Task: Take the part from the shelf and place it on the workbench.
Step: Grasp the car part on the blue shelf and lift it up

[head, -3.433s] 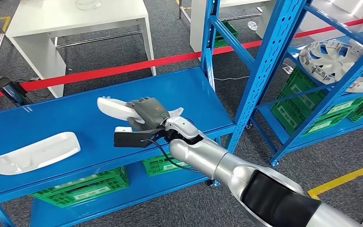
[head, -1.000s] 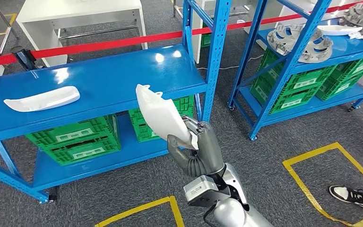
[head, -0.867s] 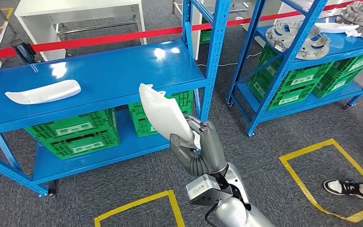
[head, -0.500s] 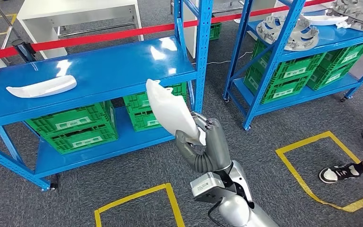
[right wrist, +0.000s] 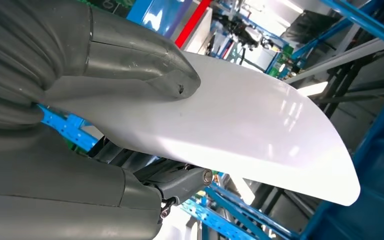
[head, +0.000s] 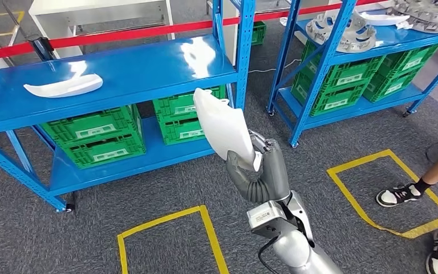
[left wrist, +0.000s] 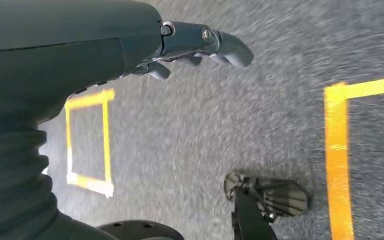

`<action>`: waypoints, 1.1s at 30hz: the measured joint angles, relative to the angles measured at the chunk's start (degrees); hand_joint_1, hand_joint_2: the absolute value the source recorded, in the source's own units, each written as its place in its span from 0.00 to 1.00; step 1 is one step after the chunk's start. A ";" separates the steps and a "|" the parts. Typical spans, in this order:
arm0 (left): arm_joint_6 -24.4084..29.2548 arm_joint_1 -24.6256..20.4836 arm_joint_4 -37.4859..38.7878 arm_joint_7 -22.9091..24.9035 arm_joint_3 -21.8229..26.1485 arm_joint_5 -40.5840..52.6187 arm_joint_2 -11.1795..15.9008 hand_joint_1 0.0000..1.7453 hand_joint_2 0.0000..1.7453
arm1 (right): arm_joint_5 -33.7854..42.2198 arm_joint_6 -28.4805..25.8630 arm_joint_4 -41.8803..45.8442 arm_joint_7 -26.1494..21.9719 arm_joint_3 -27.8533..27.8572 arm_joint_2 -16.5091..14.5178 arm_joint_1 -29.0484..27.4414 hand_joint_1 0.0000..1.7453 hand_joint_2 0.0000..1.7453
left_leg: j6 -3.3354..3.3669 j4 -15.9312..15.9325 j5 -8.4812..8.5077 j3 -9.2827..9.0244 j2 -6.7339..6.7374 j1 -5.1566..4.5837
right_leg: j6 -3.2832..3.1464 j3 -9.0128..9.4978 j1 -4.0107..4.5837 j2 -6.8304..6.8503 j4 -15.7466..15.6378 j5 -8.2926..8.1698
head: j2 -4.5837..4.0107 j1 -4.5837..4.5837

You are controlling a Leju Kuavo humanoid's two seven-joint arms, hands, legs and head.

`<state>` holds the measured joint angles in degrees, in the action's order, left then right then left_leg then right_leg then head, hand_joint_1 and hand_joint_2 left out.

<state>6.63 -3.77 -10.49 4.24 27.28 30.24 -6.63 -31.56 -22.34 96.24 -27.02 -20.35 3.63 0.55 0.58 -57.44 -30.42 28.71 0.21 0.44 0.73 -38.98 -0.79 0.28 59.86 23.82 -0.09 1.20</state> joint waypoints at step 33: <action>-3.89 0.19 0.10 0.96 10.31 -3.34 0.72 0.00 1.00 | 2.48 3.85 -2.25 2.25 1.93 -2.70 -2.44 1.00 1.00 | 0.69 0.08 1.62 1.61 0.35 -0.12 | 0.22 -1.88 0.32 -0.06 7.87 7.70 | 0.00 0.35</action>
<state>2.74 -3.58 -10.39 5.20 37.59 26.90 -5.92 -29.08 -18.49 93.99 -24.77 -18.41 0.93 -1.89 1.27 -57.36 -28.81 30.33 0.56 0.32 0.95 -40.86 -0.47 0.22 67.73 31.52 -0.09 1.55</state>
